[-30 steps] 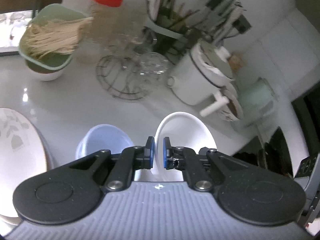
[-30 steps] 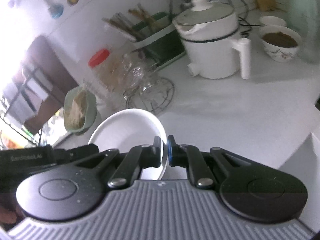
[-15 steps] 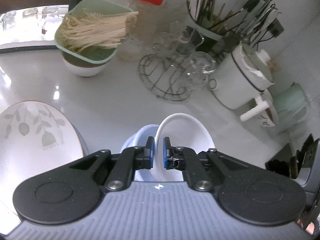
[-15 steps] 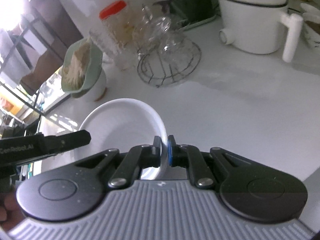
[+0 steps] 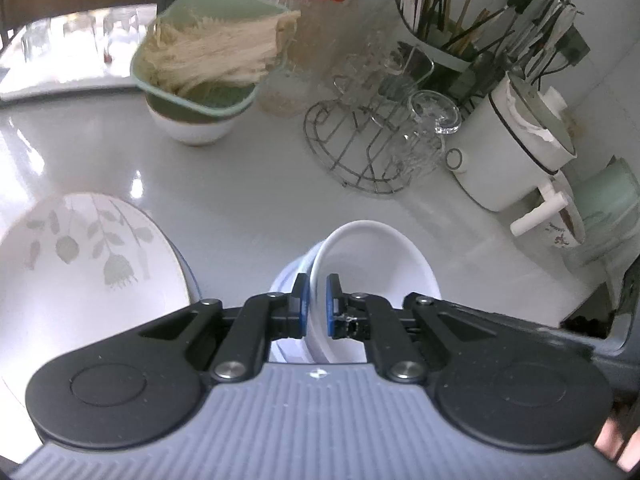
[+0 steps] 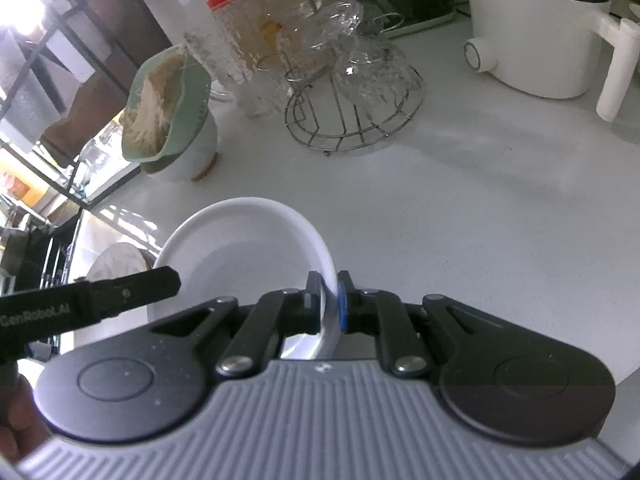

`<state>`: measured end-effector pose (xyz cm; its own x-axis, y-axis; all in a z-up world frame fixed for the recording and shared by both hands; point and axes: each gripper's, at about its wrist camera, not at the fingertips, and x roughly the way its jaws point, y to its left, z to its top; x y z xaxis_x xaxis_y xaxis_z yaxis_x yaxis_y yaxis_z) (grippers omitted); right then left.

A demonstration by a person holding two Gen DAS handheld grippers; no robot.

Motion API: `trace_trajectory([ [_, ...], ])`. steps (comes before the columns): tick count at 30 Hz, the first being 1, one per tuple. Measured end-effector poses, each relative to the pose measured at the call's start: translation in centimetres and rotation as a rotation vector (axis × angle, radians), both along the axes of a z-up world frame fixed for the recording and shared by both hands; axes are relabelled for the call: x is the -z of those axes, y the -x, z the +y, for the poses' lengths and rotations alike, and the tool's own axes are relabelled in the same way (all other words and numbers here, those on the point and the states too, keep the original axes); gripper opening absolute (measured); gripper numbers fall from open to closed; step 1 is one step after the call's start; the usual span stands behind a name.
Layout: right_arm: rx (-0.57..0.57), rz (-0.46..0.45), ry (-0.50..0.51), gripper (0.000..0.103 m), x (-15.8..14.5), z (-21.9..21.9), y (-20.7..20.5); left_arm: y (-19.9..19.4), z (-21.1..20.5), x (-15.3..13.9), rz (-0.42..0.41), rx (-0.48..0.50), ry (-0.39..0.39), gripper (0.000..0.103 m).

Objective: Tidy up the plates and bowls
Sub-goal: 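Lift the white bowl with both grippers toward the blue bowls, then carry the white bowl with both grippers over the leaf plate stack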

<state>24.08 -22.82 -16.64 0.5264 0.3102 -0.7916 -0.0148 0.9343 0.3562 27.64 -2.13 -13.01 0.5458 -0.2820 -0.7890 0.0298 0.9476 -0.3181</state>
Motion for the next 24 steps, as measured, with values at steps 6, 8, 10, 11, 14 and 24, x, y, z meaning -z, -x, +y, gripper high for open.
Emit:
trace_trajectory([
  [6,-0.014,-0.035,-0.007,0.023,-0.5,-0.5,-0.2,-0.2,0.9,0.1,-0.004,-0.054,-0.004,0.013],
  [8,-0.006,-0.047,-0.013,0.030,-0.6,-1.0,-0.1,-0.2,1.3,0.1,-0.006,-0.070,-0.005,0.024],
  [10,0.004,-0.054,-0.024,0.031,-0.5,-1.4,-0.1,-0.3,1.5,0.6,0.007,-0.071,-0.001,0.029],
  [11,0.010,-0.055,-0.028,0.033,-0.5,-1.5,-0.1,-0.3,1.4,0.9,0.007,-0.063,-0.005,0.029],
  [14,0.019,-0.042,-0.056,0.035,0.0,-1.8,-0.2,-0.5,1.2,1.5,0.015,-0.052,-0.039,0.029],
  [24,0.046,0.007,-0.118,0.035,1.8,-0.9,-0.2,-0.9,1.3,3.9,0.091,-0.012,-0.034,0.023],
])
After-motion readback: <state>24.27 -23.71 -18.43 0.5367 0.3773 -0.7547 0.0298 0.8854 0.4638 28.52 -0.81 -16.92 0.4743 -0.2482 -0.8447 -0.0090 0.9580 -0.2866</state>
